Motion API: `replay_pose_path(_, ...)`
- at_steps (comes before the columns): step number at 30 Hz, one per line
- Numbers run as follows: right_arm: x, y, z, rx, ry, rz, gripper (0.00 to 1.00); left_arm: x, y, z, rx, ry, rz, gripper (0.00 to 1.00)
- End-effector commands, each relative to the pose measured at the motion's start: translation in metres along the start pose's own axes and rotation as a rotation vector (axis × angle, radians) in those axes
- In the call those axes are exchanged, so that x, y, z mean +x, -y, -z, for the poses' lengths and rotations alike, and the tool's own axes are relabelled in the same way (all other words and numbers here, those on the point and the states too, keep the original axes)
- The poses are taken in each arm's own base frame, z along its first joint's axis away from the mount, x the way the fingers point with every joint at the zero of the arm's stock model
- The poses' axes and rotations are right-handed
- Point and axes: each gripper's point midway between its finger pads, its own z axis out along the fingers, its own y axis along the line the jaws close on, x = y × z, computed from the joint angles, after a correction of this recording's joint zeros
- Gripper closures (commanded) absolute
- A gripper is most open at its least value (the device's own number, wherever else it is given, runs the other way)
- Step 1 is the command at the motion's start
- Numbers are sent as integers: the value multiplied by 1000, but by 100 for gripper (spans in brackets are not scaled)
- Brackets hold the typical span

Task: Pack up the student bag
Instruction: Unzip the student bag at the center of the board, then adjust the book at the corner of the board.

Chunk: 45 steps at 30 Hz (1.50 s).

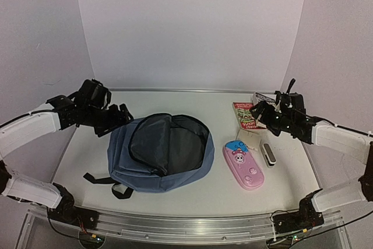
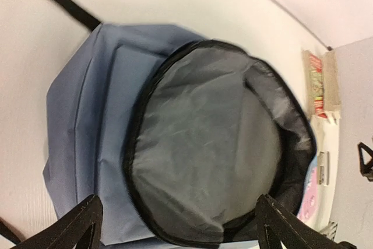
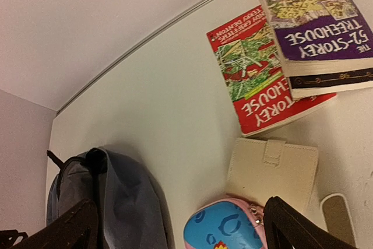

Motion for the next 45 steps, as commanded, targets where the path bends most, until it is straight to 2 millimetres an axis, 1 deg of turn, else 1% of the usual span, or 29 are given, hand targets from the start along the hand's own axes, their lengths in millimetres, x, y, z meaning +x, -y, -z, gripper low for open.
replay_pose_path(1, -30, 22, 5, 3, 38, -5, 2, -47, 33, 21, 112, -12, -142, 7)
replay_pose_path(3, -43, 38, 2, 46, 62, -7, 2, -71, 39, 25, 135, -17, -175, 7)
replay_pose_path(7, -61, 70, -6, 182, 93, 24, 2, -108, 37, 32, 145, 50, -245, 6)
replay_pose_path(8, -63, 78, -10, 210, 86, 25, 2, -116, 35, 35, 148, 82, -260, 6)
replay_pose_path(10, -68, 92, -18, 242, 71, 22, 2, -127, 30, 39, 140, 143, -283, 6)
replay_pose_path(13, -77, 105, -32, 276, 58, 44, 2, -131, 15, 35, 99, 223, -312, 6)
replay_pose_path(15, -84, 113, -42, 303, 49, 66, 2, -128, 8, 30, 89, 246, -304, 6)
replay_pose_path(17, -94, 122, -52, 325, 44, 81, 2, -121, 10, 29, 117, 218, -302, 5)
replay_pose_path(18, -99, 131, -55, 343, 43, 81, 2, -118, 13, 30, 132, 201, -311, 5)
replay_pose_path(19, -104, 146, -58, 369, 39, 70, 2, -116, 15, 31, 140, 187, -318, 4)
replay_pose_path(21, -111, 161, -65, 376, 25, 56, 2, -113, 18, 33, 149, 166, -337, 3)
replay_pose_path(23, -112, 169, -74, 362, -1, 55, 2, -110, 19, 34, 152, 129, -350, 3)
replay_pose_path(25, -112, 172, -82, 351, -18, 65, 2, -108, 21, 36, 151, 103, -362, 3)
replay_pose_path(27, -108, 174, -89, 338, -42, 70, 2, -107, 18, 35, 137, 101, -374, 3)
replay_pose_path(32, -92, 180, -105, 315, -103, 68, 12, -111, 6, 34, 105, 199, -406, 3)
replay_pose_path(35, -83, 176, -109, 271, -133, 74, 15, -111, -2, 33, 67, 214, -412, 3)
replay_pose_path(38, -78, 171, -111, 236, -154, 81, 18, -109, -5, 30, 57, 209, -412, 3)
replay_pose_path(40, -77, 165, -111, 200, -160, 82, 22, -108, -6, 30, 57, 204, -412, 3)
replay_pose_path(45, -71, 149, -110, 124, -176, 98, 23, -104, -8, 25, 56, 185, -407, 3)
